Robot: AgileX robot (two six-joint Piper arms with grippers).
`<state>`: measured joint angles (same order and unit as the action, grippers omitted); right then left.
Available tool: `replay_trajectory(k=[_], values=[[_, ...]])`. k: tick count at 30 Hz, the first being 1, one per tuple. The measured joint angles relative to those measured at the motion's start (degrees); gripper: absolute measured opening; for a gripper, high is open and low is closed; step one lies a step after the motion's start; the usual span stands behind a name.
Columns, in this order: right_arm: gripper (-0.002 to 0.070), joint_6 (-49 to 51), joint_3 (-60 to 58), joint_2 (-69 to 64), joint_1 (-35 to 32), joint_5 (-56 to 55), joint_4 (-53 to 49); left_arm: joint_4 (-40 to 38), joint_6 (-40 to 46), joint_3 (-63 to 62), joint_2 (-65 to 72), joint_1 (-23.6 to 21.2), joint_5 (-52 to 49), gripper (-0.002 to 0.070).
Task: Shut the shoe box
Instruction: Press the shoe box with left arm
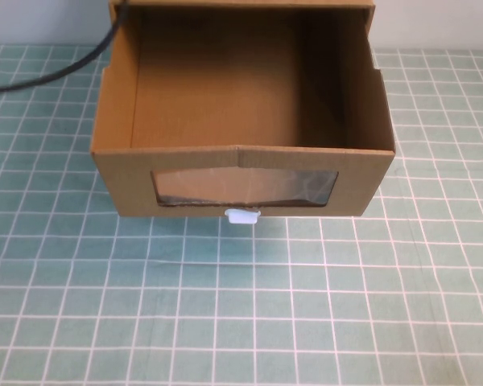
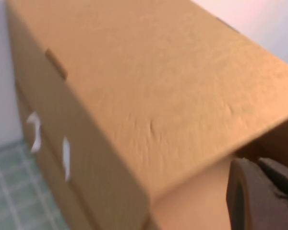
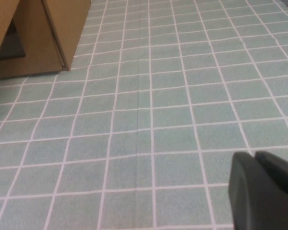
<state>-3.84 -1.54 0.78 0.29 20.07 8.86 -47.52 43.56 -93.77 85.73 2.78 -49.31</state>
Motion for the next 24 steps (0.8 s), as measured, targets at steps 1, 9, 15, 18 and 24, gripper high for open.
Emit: replay_trajectory(k=[1, 9, 15, 18, 24], values=[[-0.0013, 0.00, 0.00, 0.00, 0.00, 0.00, 0.00, 0.00, 0.58, -2.51, 2.37, 0.71, -0.09, -0.0005], [-0.0013, 0.00, 0.00, 0.00, 0.00, 0.00, 0.00, 0.54, 1.66, -14.96, 15.93, 6.06, -0.57, -0.0005], [-0.0013, 0.00, 0.00, 0.00, 0.00, 0.00, 0.00, 0.78, 1.66, -16.10, 20.01, 6.18, -1.07, -0.0005], [-0.0013, 0.00, 0.00, 0.00, 0.00, -0.11, 0.00, 0.98, 1.66, -16.10, 20.85, 6.18, -1.46, -0.0005], [-0.0013, 0.00, 0.00, 0.00, 0.00, -8.20, 3.58, 3.20, 1.66, -16.10, 21.24, 6.18, -1.45, -0.0005]])
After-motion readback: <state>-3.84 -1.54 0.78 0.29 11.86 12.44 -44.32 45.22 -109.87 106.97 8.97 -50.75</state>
